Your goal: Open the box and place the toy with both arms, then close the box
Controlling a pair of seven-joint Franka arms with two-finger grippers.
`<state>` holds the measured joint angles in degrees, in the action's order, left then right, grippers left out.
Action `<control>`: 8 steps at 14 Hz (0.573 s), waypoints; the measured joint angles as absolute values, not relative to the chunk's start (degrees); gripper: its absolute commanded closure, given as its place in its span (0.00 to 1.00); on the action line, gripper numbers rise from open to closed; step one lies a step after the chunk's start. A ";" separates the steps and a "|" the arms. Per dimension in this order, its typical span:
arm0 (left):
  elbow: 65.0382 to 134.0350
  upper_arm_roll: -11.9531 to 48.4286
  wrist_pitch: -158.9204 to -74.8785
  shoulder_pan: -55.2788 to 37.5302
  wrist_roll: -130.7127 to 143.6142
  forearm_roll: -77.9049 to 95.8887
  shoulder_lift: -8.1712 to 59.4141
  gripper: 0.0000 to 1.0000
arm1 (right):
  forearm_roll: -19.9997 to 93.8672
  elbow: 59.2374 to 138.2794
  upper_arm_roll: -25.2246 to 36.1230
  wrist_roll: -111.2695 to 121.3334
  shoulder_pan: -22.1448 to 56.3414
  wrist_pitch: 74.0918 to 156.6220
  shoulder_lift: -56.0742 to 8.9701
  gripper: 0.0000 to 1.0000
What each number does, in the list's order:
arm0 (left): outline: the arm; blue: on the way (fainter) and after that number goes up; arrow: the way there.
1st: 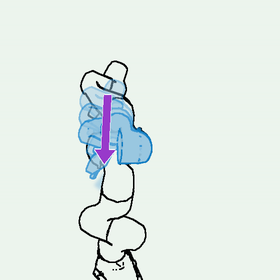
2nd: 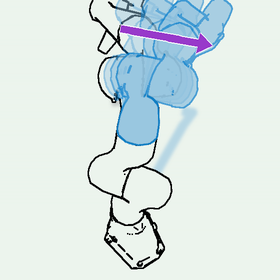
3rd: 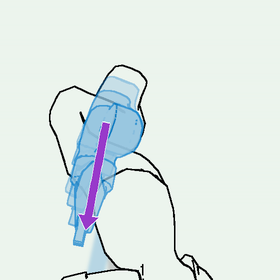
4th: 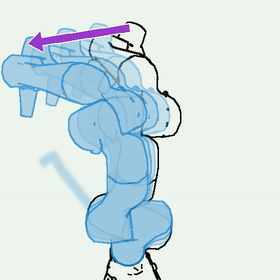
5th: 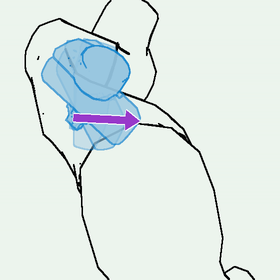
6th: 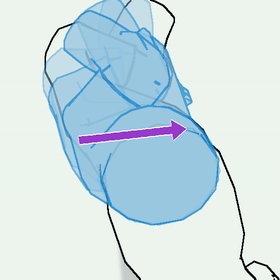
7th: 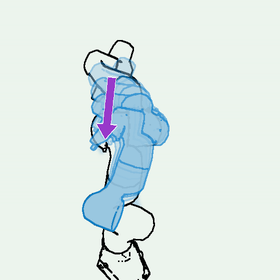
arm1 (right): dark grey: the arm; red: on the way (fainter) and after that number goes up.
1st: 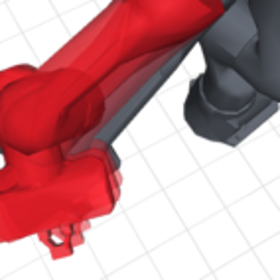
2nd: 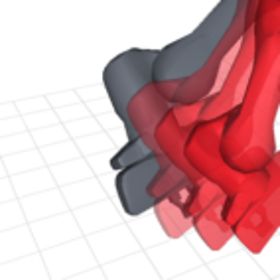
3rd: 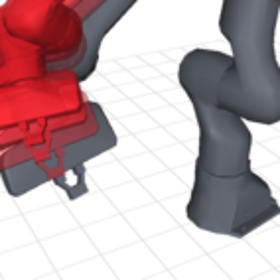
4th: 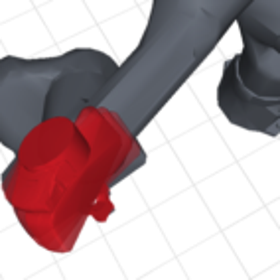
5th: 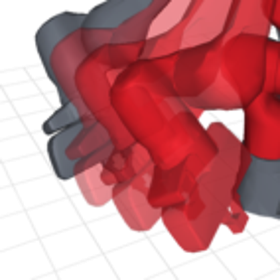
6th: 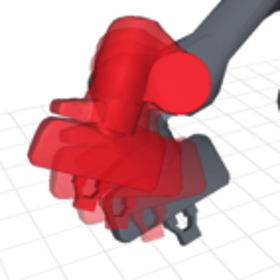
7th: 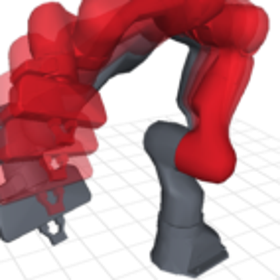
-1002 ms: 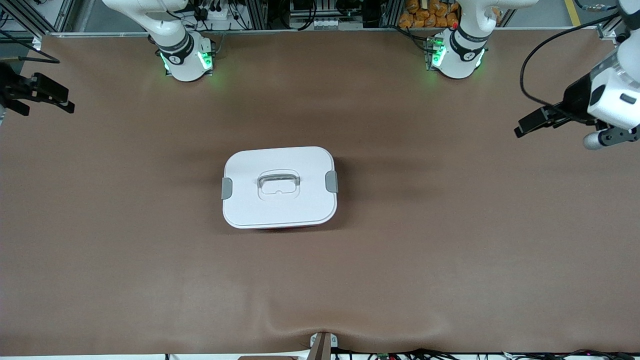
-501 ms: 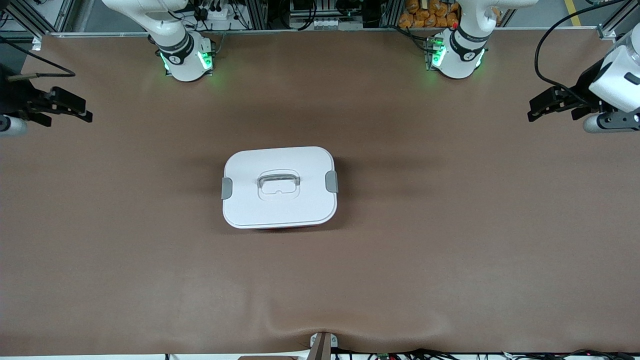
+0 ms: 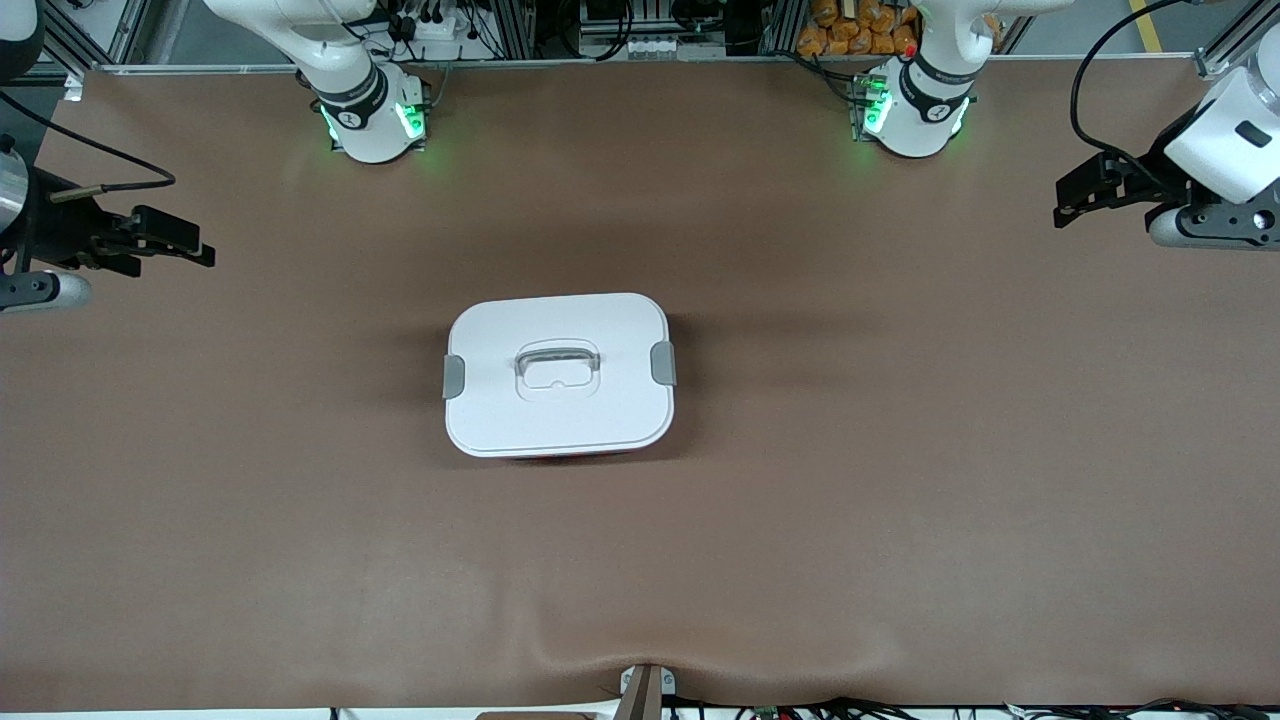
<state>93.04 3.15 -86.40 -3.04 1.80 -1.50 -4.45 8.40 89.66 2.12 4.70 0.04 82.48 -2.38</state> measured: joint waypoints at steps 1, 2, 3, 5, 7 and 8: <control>93.04 3.18 -86.47 -3.04 1.71 -1.52 -4.45 0.00 | 8.41 89.36 2.12 4.70 0.04 82.48 -2.50 0.00; 93.05 3.20 -86.47 -3.04 1.46 -1.57 -4.45 0.00 | 8.41 89.15 2.14 4.70 0.03 82.48 -2.58 0.00; 93.06 3.28 -86.47 -3.05 1.17 -1.74 -4.45 0.00 | 8.42 89.03 2.17 4.70 0.00 82.48 -2.63 0.00; 93.09 3.48 -86.47 -3.11 1.10 -2.39 -4.43 0.00 | 8.42 88.98 2.32 4.70 -0.08 82.48 -2.68 0.00; 93.21 3.57 -86.45 -3.11 1.09 -3.08 -4.32 0.00 | 8.42 88.95 2.42 4.70 -0.11 82.48 -2.71 0.00; 93.27 3.57 -86.44 -3.06 1.09 -3.18 -4.22 0.00 | 8.43 88.84 2.45 4.70 -0.12 82.48 -2.71 0.00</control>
